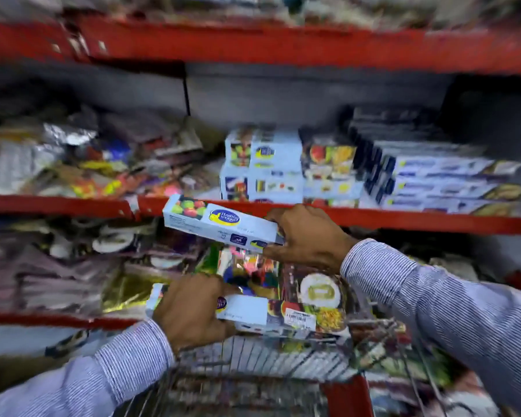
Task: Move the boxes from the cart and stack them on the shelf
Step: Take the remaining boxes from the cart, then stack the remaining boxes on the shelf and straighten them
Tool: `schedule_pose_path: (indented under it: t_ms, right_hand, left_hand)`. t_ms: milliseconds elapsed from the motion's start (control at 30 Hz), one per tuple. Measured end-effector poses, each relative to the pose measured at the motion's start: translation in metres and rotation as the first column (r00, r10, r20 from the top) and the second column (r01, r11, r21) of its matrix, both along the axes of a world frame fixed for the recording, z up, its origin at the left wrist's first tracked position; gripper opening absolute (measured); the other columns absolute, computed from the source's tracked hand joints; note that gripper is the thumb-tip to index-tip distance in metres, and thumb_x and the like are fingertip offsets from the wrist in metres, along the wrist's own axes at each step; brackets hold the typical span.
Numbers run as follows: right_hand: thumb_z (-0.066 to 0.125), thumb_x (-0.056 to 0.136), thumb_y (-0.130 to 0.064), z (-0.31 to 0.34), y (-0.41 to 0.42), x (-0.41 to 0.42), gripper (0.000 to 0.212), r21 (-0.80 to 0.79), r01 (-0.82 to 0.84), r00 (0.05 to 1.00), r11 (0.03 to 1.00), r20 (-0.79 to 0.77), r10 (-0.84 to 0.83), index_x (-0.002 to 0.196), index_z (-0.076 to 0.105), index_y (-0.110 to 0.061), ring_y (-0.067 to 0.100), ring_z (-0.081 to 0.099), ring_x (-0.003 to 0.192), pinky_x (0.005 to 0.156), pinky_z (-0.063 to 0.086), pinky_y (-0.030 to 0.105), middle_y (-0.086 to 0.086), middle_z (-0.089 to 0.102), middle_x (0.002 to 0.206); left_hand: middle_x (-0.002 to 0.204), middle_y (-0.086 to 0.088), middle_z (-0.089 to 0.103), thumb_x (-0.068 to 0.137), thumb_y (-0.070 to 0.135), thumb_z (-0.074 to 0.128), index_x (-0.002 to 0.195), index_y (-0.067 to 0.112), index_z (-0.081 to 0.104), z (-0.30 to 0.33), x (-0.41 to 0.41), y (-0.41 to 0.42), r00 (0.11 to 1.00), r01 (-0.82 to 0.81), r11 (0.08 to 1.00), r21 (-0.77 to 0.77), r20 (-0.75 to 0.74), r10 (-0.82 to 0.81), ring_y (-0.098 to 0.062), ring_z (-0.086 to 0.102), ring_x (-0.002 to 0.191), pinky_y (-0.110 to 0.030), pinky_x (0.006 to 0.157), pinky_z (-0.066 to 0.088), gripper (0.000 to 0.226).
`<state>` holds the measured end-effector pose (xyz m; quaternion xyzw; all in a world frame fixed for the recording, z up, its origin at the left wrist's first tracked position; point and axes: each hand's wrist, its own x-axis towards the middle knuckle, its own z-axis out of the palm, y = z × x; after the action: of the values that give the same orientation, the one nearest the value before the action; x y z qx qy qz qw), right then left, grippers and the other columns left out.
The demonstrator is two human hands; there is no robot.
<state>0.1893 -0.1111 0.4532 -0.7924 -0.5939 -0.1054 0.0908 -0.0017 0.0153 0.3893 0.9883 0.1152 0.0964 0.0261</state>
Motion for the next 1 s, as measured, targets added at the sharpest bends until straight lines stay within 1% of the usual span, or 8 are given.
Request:
schedule_pose_path:
  t_ms: [133,333,467,533,600,700,900,1000]
  right_hand:
    - [0.063,0.075,-0.055,0.048,0.003,0.016,0.054,0.028,0.038,0.995,0.999,0.092,-0.041,0.115,0.057,-0.019,0.032,0.063,0.081,0.062,0.036,0.031,0.010,0.070,0.093]
    - [0.065,0.077,-0.048,0.082,0.009,0.055,0.049,0.010,0.142,0.989,0.990,0.039,-0.142,0.113,0.057,-0.016,0.028,0.058,0.078,0.064,0.044,0.034,-0.001,0.055,0.081]
    - [0.068,0.082,-0.035,0.084,0.018,0.092,0.026,-0.054,0.191,0.981,0.980,-0.037,-0.193,0.094,0.050,-0.020,0.023,0.049,0.073,0.065,0.045,0.035,-0.005,0.046,0.076]
    - [0.067,0.084,-0.030,0.082,0.023,0.109,0.025,-0.084,0.209,0.974,0.974,-0.068,-0.215,0.099,0.052,-0.018,0.024,0.053,0.077,0.070,0.049,0.038,0.002,0.053,0.084]
    - [0.067,0.086,-0.028,0.079,0.030,0.126,0.038,-0.108,0.216,0.971,0.970,-0.082,-0.226,0.118,0.055,-0.010,0.025,0.056,0.091,0.079,0.046,0.035,0.014,0.060,0.107]
    - [0.066,0.086,-0.030,0.072,0.039,0.148,0.046,-0.110,0.209,0.970,0.972,-0.104,-0.220,0.126,0.054,-0.009,0.032,0.057,0.114,0.093,0.049,0.039,0.014,0.060,0.127]
    - [0.066,0.083,-0.020,0.067,0.054,0.168,0.030,-0.069,0.215,0.965,0.974,-0.136,-0.223,0.110,0.062,-0.007,0.032,0.064,0.088,0.078,0.056,0.041,0.017,0.062,0.110]
    - [0.067,0.078,-0.014,0.066,0.060,0.173,0.030,-0.036,0.201,0.973,0.979,-0.107,-0.204,0.108,0.064,-0.007,0.030,0.060,0.089,0.078,0.053,0.036,0.016,0.062,0.105]
  left_hand:
    - [0.089,0.008,0.076,0.047,0.067,0.058,0.107,0.047,0.065,0.047,0.022,0.009,0.997,-0.030,0.999,0.019,0.069,0.028,-0.020,0.069,0.088,-0.031,0.068,0.051,0.064]
    - [0.095,0.014,0.076,0.050,0.060,0.066,0.109,0.047,0.066,0.096,0.057,0.014,0.986,-0.015,1.000,0.012,0.166,0.013,-0.014,0.068,0.091,-0.027,0.075,0.051,0.060]
    - [0.096,0.012,0.077,0.049,0.057,0.067,0.108,0.044,0.068,0.113,0.079,0.019,0.982,0.011,1.000,0.001,0.186,-0.011,-0.014,0.069,0.087,-0.027,0.078,0.053,0.061]
    - [0.095,0.012,0.077,0.052,0.055,0.069,0.109,0.042,0.069,0.118,0.089,0.022,0.986,0.029,0.999,-0.012,0.164,-0.027,-0.012,0.069,0.085,-0.025,0.076,0.053,0.058]
    - [0.099,0.012,0.076,0.054,0.054,0.071,0.110,0.041,0.070,0.123,0.100,0.027,0.986,0.042,0.999,-0.021,0.160,-0.038,-0.012,0.068,0.087,-0.026,0.075,0.054,0.058]
    - [0.106,0.015,0.074,0.055,0.054,0.072,0.112,0.037,0.069,0.125,0.116,0.033,0.987,0.032,0.999,-0.024,0.157,-0.028,-0.011,0.067,0.090,-0.026,0.075,0.053,0.060]
    - [0.098,0.018,0.075,0.052,0.061,0.070,0.111,0.043,0.067,0.122,0.136,0.043,0.983,0.036,0.999,-0.007,0.178,-0.035,-0.009,0.064,0.083,-0.025,0.067,0.046,0.061]
    - [0.098,0.020,0.075,0.051,0.062,0.068,0.110,0.046,0.067,0.117,0.142,0.047,0.984,0.039,0.999,-0.015,0.173,-0.036,-0.007,0.064,0.082,-0.025,0.066,0.046,0.061]
